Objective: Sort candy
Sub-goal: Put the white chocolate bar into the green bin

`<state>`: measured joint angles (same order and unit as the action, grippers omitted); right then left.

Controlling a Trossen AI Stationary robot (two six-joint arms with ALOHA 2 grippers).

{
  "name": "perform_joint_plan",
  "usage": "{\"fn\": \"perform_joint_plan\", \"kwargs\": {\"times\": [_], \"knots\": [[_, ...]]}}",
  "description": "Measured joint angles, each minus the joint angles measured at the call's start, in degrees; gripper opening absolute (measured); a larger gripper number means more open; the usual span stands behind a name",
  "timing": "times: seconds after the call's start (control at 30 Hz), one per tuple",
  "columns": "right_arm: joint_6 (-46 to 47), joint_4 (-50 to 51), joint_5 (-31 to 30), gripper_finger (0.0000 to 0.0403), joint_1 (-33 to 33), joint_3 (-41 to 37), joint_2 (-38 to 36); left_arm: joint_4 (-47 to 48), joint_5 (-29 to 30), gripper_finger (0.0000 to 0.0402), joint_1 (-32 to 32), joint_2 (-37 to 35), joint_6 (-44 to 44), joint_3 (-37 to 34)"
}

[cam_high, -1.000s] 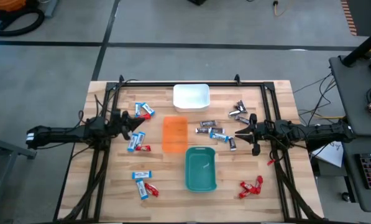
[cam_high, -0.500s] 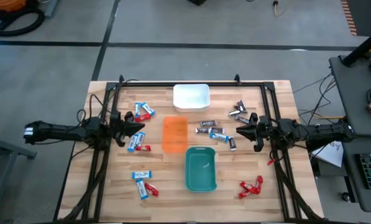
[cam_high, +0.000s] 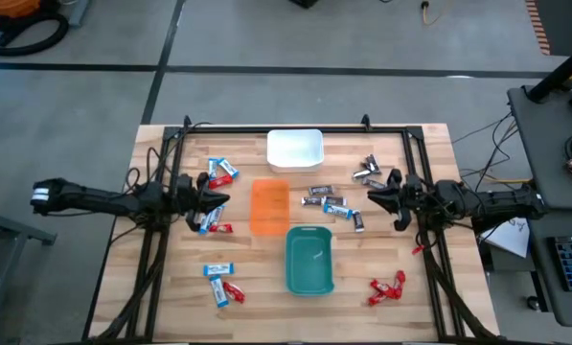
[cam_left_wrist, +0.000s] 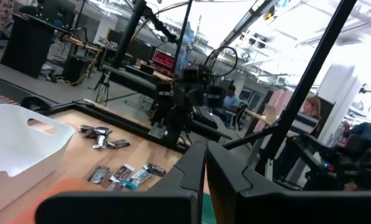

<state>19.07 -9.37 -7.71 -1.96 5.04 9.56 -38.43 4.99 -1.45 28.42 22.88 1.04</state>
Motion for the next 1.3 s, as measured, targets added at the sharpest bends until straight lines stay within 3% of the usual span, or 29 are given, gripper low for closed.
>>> {"fn": "perform_joint_plan", "kwargs": {"times": [0.33, 0.43, 0.7, 1.07, 1.3], "knots": [[-1.0, -0.8, -4.3, 0.0052, 0.0, 0.2, 1.3, -1.3, 0.7, 0.0000, 0.0, 2.6, 0.0, 0.0], [-2.3, -2.5, -7.9, 0.0052, 0.0, 0.2, 4.5, -3.5, 1.5, 0.0000, 0.0, 3.2, -2.3, 0.6], [-5.7, -4.8, -9.6, 0.0052, 0.0, 4.3, 15.7, -1.8, 1.5, 0.0000, 0.0, 6.1, -13.7, 6.7], [-6.0, 24.6, -10.3, 0.0052, 0.0, 22.1, 34.3, 7.9, 1.5, 0.0000, 0.0, 12.9, -17.8, 12.7], [-1.8, 32.5, -10.3, 0.0052, 0.0, 26.4, 42.9, 7.8, 1.8, 0.0000, 0.0, 15.2, -17.9, 13.4]]}}
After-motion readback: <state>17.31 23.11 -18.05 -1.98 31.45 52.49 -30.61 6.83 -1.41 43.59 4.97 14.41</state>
